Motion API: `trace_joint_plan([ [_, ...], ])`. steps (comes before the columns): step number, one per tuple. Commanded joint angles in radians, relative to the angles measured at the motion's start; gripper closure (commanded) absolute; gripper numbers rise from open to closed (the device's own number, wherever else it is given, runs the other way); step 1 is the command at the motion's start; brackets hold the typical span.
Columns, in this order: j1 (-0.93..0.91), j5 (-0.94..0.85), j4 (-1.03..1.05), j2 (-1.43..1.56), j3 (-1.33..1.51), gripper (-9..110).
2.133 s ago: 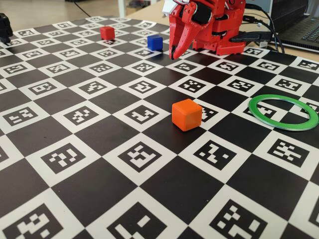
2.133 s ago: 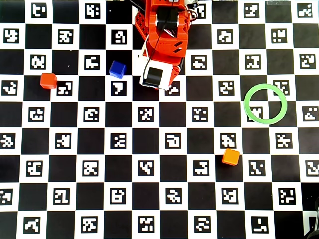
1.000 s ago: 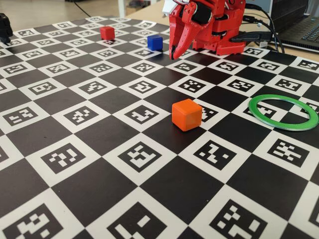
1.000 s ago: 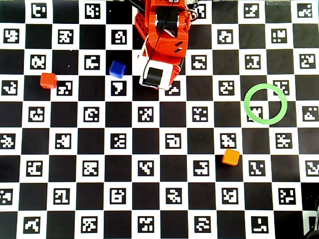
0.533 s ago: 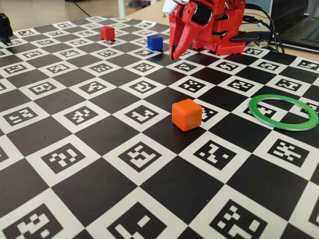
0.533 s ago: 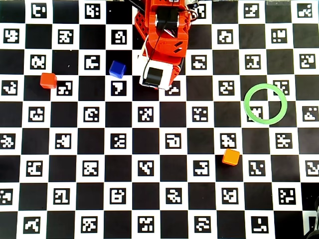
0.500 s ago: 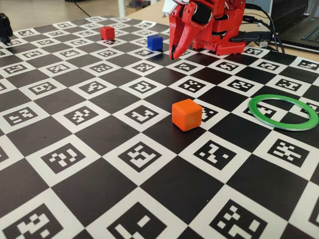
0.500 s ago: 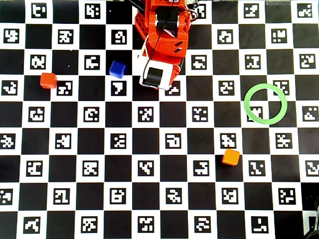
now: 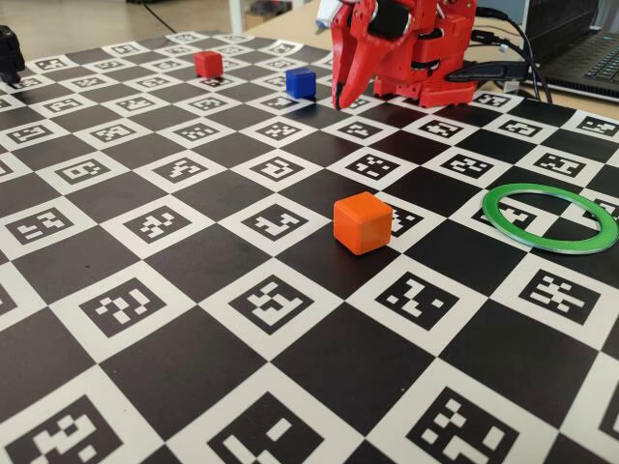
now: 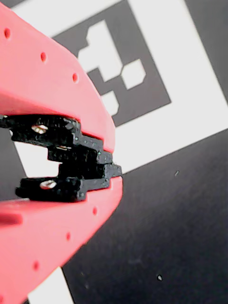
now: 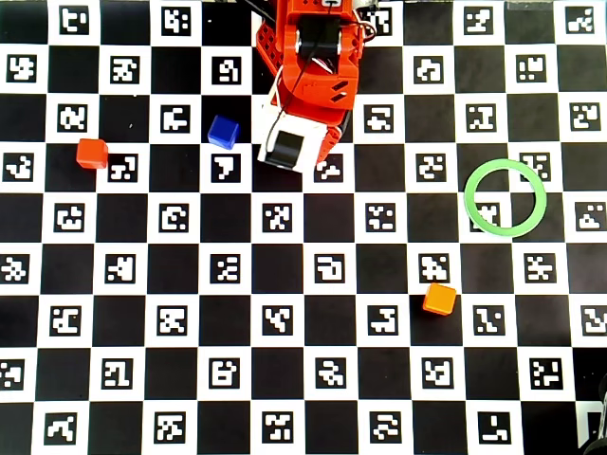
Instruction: Grab the red cube then put it in the green circle then put the blue cube on top and finally the orange cube on top
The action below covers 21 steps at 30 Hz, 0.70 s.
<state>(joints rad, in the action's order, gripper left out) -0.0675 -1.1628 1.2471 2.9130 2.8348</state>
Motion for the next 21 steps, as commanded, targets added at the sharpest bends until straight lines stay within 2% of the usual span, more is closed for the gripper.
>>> trace_joint_plan([
  [1,0.015,0.152,0.044,-0.178,-0.322,107],
  [9,-0.032,0.434,0.330,-0.526,-0.842,103],
  [15,-0.141,0.459,0.529,-0.785,-1.177,103],
  [21,-0.336,0.500,0.545,-0.980,-1.405,88],
])
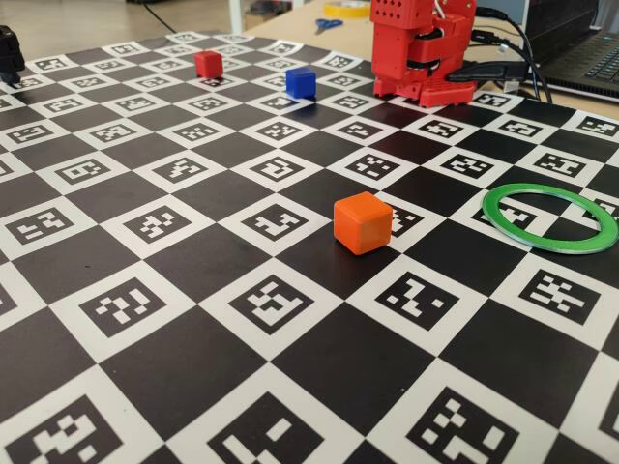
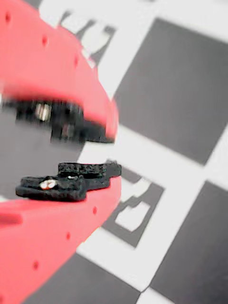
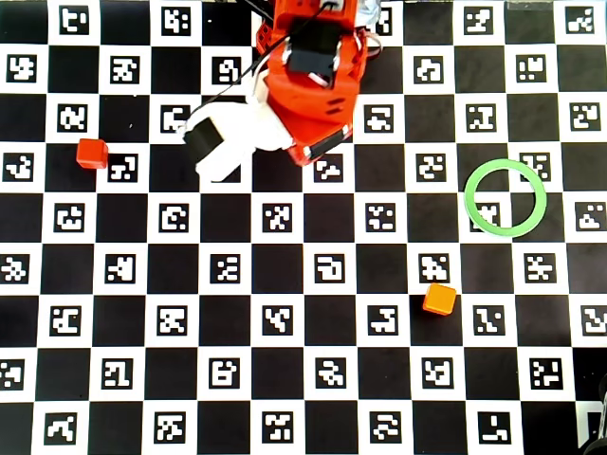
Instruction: Grab the red cube then put it in the green circle then put the blue cube on top and finally the orange cube on top
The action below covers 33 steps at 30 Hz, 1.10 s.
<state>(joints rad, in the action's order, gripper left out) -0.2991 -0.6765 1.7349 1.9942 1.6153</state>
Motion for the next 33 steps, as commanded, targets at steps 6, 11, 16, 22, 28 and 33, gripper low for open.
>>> trace_joint_plan([
  [6,-0.305,0.025,0.034,-0.209,-0.362,76],
  [11,-0.433,-0.020,0.069,-0.348,-0.509,72],
  [16,-0.555,-0.061,0.106,-0.482,-0.629,69],
  [22,-0.672,-0.144,0.104,-0.538,-0.686,69],
  [28,-0.750,-0.219,0.086,-0.560,-0.689,67],
  [33,-0.787,-0.235,0.077,-0.614,-0.690,66],
])
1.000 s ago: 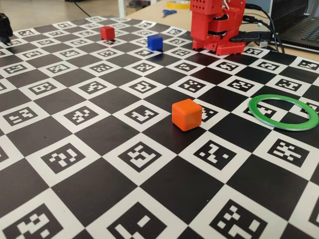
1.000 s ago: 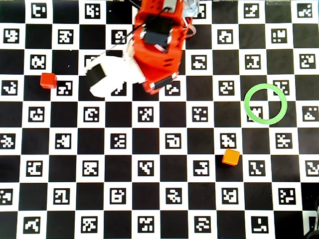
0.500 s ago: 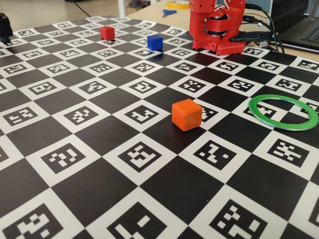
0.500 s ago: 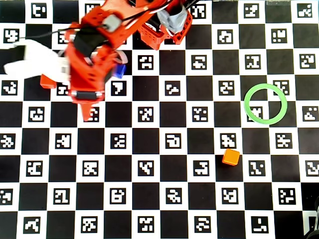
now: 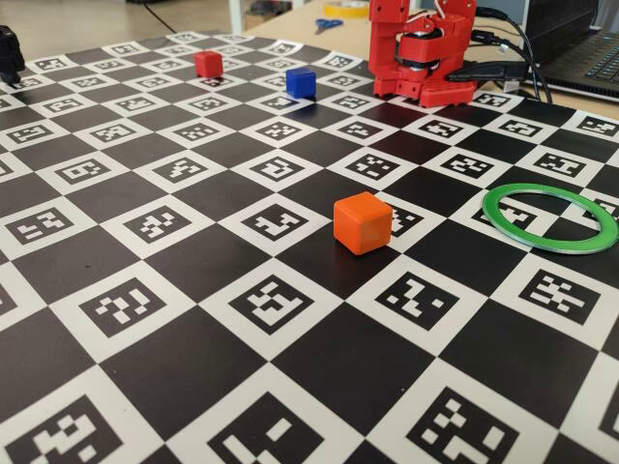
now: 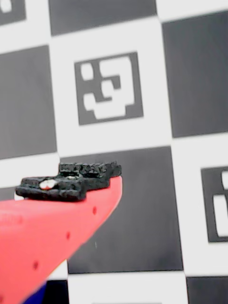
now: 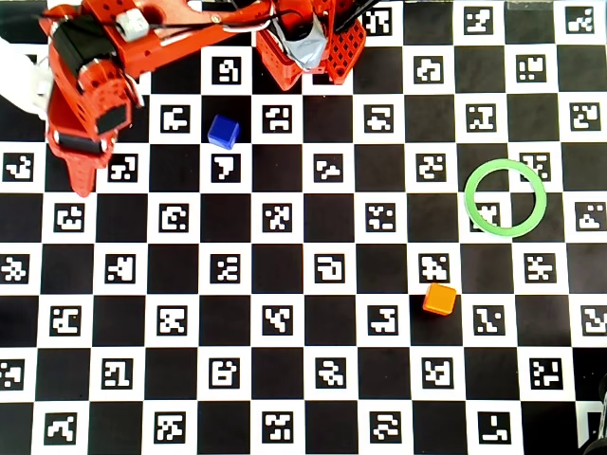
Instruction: Grab the red cube then put it in the green circle then put the blue cube on top and finally the orange cube on top
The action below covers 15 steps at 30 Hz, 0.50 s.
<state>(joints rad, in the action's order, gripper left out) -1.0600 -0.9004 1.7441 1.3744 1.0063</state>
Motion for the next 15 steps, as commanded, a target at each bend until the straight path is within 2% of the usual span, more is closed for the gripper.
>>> trace_joint_plan([
  [1,-0.034,-0.018,0.063,-0.005,-0.074,66],
  [15,-0.106,-0.132,-0.138,-0.020,0.179,64],
])
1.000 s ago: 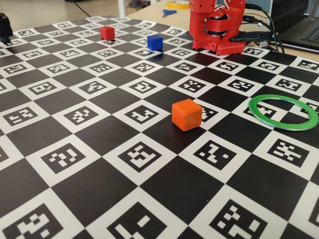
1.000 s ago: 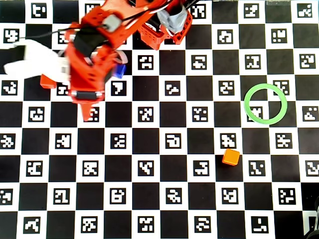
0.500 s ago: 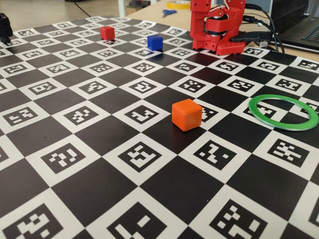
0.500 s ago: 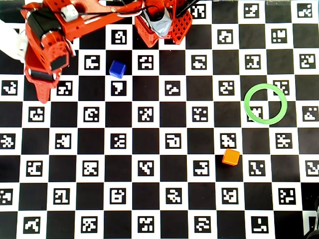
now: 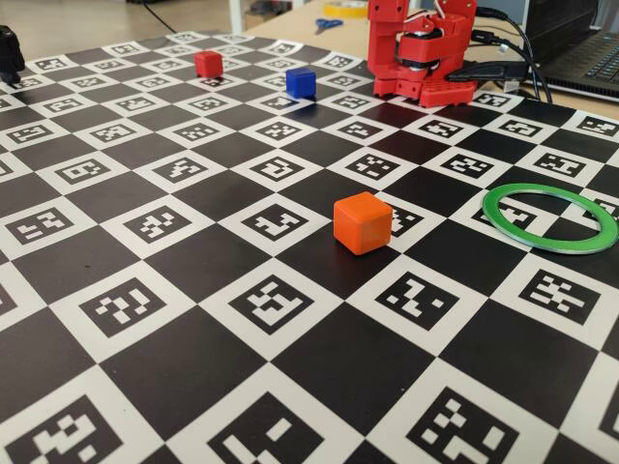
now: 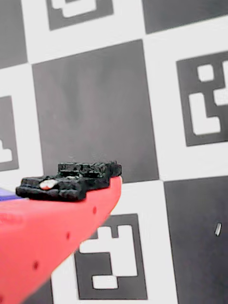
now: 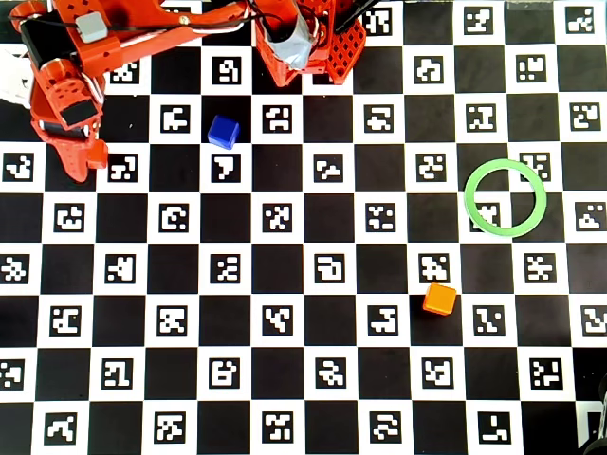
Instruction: Grab the red cube then put it in the green circle then put the blue cube on top and finally the orange cube on top
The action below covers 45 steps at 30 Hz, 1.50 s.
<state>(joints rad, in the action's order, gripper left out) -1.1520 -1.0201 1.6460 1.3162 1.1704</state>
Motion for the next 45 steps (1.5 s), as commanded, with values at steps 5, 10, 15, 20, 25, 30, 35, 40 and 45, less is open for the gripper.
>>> trace_joint_plan([
  [5,-0.025,-0.029,-0.147,0.038,0.121,63],
  [10,-0.041,-0.046,-0.229,0.020,0.184,63],
  [15,-0.057,-0.061,-0.291,-0.011,0.216,63],
  [20,-0.058,-0.078,-0.337,-0.037,0.249,63],
  [25,-0.058,-0.081,-0.388,-0.063,0.272,63],
  [30,-0.055,-0.084,-0.428,-0.086,0.282,63],
  [35,-0.051,-0.087,-0.459,-0.109,0.285,63],
  [40,-0.048,-0.087,-0.463,-0.115,0.285,63],
  [45,-0.044,-0.081,-0.466,-0.115,0.288,63],
])
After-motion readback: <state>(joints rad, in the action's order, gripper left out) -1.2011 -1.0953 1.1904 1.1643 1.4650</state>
